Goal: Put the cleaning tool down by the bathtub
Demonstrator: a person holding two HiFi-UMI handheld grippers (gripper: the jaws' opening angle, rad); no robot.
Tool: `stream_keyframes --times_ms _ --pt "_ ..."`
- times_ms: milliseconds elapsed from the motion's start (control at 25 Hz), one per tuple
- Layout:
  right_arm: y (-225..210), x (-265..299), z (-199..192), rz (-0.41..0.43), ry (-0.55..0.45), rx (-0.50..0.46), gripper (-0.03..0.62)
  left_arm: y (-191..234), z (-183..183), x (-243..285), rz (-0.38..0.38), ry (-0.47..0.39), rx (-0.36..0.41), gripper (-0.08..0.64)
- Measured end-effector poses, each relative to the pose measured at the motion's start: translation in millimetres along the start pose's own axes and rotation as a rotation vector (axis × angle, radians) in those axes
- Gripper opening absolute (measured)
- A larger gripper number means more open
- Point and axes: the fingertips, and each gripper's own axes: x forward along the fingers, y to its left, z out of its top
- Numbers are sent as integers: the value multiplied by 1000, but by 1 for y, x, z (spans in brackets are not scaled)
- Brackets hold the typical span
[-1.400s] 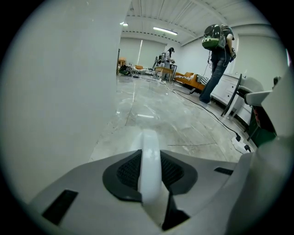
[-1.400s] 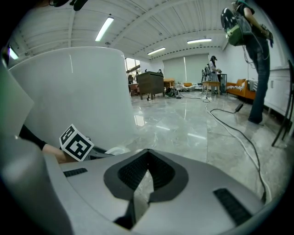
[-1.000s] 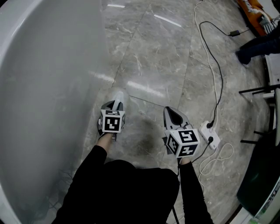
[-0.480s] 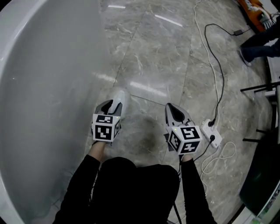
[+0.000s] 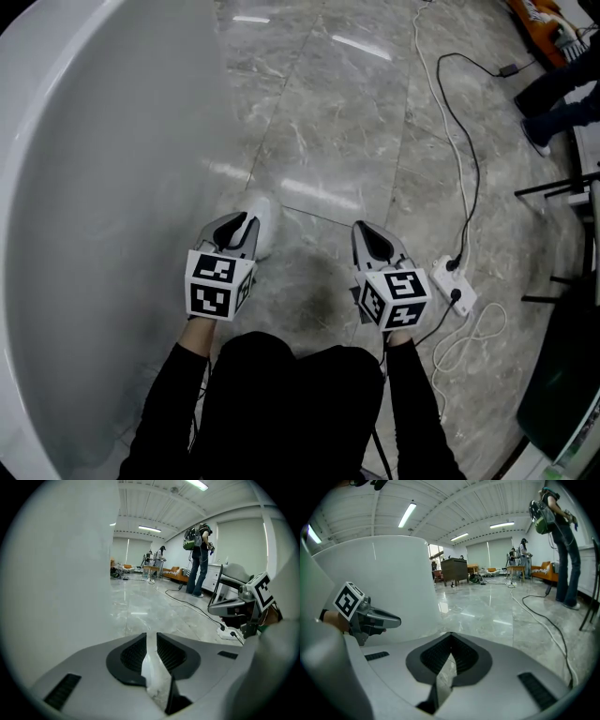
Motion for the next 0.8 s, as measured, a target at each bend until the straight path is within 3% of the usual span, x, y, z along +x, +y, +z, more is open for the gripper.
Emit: stream_keyframes --times_ms 280,800 --pt "-3 -5 5 -3 -9 -7 0 -6 24 -16 -19 -47 -5 41" --pt "13 -11 18 30 -25 -56 0 -4 24 -29 -8 -51 -3 8"
